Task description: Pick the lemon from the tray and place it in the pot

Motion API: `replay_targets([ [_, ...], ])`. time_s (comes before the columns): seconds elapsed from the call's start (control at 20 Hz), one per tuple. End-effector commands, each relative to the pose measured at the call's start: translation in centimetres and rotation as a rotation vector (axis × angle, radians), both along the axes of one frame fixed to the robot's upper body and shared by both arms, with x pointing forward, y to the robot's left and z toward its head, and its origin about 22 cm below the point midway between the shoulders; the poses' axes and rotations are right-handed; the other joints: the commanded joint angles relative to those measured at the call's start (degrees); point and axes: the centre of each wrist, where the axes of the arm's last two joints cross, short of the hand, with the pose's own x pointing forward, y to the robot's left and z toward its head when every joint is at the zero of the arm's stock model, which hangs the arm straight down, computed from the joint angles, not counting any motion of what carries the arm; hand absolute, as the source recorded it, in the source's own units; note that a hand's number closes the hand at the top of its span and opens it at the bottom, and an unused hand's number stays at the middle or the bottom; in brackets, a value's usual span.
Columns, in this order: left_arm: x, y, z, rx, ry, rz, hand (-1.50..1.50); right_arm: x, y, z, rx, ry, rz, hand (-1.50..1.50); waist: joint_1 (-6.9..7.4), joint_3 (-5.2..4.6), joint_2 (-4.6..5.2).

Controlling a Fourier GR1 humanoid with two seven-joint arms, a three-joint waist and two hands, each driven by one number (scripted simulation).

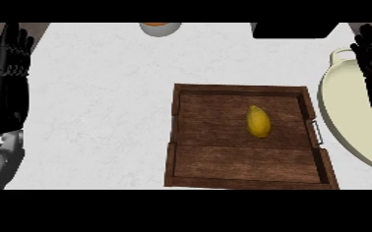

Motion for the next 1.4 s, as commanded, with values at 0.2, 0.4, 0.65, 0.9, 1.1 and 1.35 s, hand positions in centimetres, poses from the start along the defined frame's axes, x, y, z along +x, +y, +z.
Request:
replay_targets([
  [0.2, 0.1, -2.5, -2.7, -0.188, 0.214, -0.038, 0.0, 3.9, 0.5, -0.5, 0.164, -0.119, 0.364, 1.5, 1.83, -1.67, 1.01],
  [0.4, 0.6, -3.2, -2.9, -0.28, 0.316, -0.082, 0.0, 3.8, -0.4, -5.4, -0.149, -0.118, 0.329, -1.5, 2.31, -1.69, 1.44],
  [0.65, 0.0, -3.4, -3.3, -0.304, 0.343, -0.069, 0.0, 3.9, -3.1, -8.5, -0.003, -0.296, 0.471, -1.5, 1.34, -1.73, 0.61],
  [0.9, 2.0, -2.1, -1.8, -0.287, 0.351, -0.021, 0.0, 6.7, -2.8, -6.2, -0.088, -0.277, 0.638, -1.5, -0.76, -1.98, 0.03],
  [1.1, -1.1, -2.7, -3.5, -0.289, 0.362, -0.038, 0.0, 6.3, -3.4, -2.8, -0.28, -0.074, 0.749, -1.5, -0.71, -2.08, -0.49],
  [1.35, -0.2, -1.7, -3.1, -0.299, 0.377, -0.022, 0.0, 7.2, 0.3, 0.8, -0.547, 0.098, 0.902, -1.5, -1.46, -2.18, -0.74],
])
